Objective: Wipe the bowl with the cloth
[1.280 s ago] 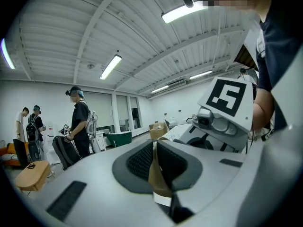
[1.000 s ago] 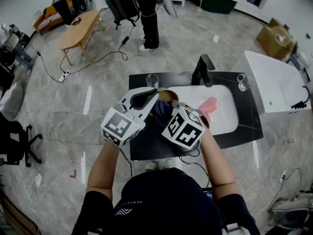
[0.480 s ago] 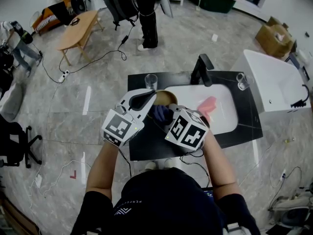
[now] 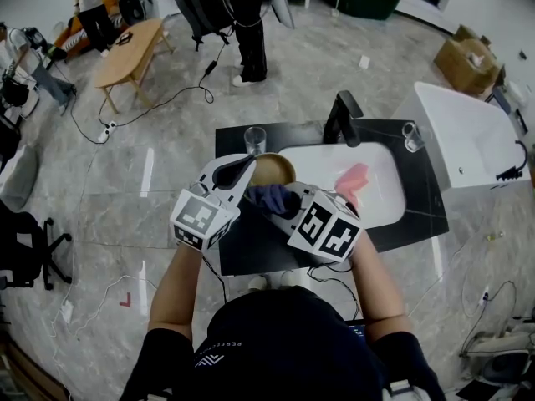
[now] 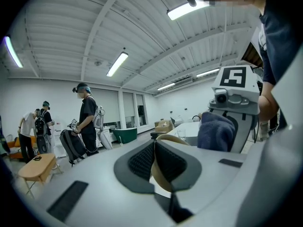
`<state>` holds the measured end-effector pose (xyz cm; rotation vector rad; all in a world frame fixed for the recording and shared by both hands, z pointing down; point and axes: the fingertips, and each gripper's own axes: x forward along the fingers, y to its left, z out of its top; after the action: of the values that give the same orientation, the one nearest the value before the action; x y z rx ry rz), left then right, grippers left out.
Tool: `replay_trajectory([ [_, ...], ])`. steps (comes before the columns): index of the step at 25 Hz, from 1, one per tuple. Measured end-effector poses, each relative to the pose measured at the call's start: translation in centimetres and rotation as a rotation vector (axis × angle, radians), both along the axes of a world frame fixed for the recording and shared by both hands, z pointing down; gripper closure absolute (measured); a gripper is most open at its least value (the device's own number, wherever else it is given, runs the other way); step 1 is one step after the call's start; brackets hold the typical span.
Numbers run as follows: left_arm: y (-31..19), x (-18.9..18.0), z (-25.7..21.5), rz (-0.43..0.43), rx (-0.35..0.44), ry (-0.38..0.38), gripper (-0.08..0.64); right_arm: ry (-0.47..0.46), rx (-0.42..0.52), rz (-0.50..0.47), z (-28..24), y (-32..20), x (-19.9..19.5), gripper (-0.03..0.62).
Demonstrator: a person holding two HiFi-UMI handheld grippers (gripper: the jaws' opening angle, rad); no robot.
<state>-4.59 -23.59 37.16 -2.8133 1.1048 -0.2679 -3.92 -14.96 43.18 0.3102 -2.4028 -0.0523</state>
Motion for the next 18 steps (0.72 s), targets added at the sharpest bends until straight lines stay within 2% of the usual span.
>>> replay_trajectory([
  [3, -0.4, -0.7, 0.3, -0.032, -0.009, 0.004, 0.546, -0.012, 0.007, 0.012, -0.4, -0.2, 0.2, 0.534],
  [7, -0.7, -1.8, 1.1, -0.087, -0.005, -0.029, 0.546, -0.044, 0.002, 0.031, -1.0, -0.4, 0.3, 0.534],
  [12, -1.0, -3.4, 1.3, -0.173, -0.017, -0.003, 0.546, -0.107, 0.017, 0.07, -2.3, -1.3, 0.1, 0.534],
  [18, -1.1, -4.8, 1.8, -0.28, -0.022, 0.023, 0.546, -0.225, 0.09, 0.209, -4.1, -3.4, 0.6, 0.534],
])
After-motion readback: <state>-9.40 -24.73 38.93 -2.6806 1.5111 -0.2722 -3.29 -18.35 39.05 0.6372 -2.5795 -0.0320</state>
